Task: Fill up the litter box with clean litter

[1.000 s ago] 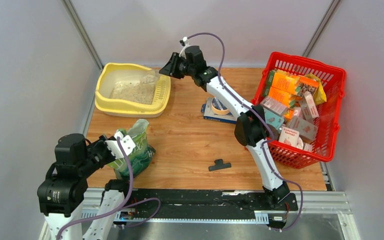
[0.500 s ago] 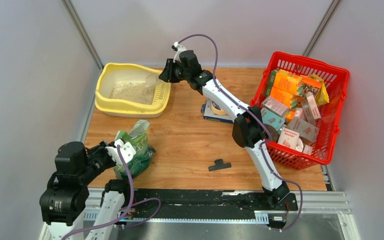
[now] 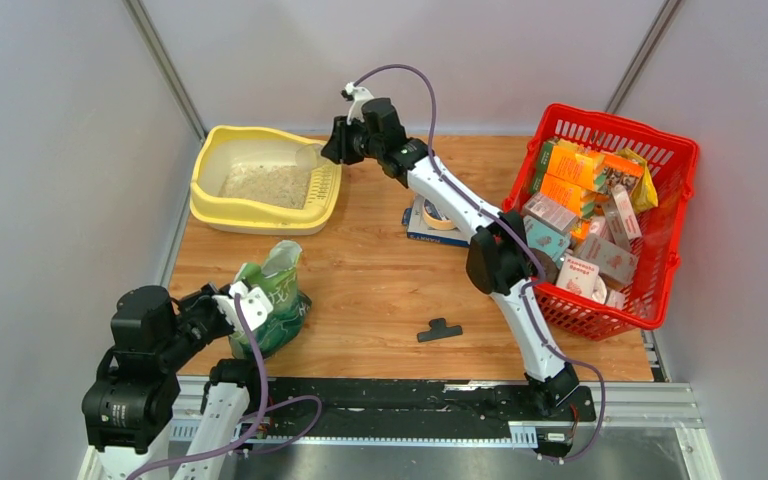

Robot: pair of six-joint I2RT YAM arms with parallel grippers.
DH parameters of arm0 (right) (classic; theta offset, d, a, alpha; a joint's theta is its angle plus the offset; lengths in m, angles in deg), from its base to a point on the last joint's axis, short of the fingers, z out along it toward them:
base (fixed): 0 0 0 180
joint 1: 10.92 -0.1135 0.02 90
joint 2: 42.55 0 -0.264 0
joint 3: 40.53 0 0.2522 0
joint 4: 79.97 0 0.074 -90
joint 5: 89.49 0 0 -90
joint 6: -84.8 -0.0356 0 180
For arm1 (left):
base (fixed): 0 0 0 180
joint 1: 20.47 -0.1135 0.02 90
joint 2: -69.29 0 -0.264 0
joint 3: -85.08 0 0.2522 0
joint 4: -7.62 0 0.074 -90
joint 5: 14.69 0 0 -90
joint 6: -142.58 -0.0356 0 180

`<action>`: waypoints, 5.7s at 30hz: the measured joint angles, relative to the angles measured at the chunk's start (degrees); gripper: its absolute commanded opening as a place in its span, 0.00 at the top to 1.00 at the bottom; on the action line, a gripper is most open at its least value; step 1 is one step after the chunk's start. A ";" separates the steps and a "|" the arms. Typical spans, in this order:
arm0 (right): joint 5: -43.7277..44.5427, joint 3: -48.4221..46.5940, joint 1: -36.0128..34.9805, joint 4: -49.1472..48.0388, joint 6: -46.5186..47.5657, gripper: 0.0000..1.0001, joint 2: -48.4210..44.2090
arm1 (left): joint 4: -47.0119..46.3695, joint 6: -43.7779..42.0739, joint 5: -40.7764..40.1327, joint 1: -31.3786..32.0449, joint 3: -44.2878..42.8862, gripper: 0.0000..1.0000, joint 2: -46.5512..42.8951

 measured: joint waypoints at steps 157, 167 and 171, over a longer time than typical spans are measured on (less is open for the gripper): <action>-23.54 19.65 -6.21 32.37 18.08 0.09 -27.50 | 4.13 9.77 -10.16 12.79 -8.13 0.69 27.61; -17.16 17.40 -13.64 31.01 14.51 0.08 -23.37 | 4.46 9.38 -2.62 12.76 -6.14 1.00 26.45; -17.90 19.41 -9.73 30.12 14.21 0.05 -25.35 | 6.73 9.01 1.44 12.74 -7.48 1.00 24.92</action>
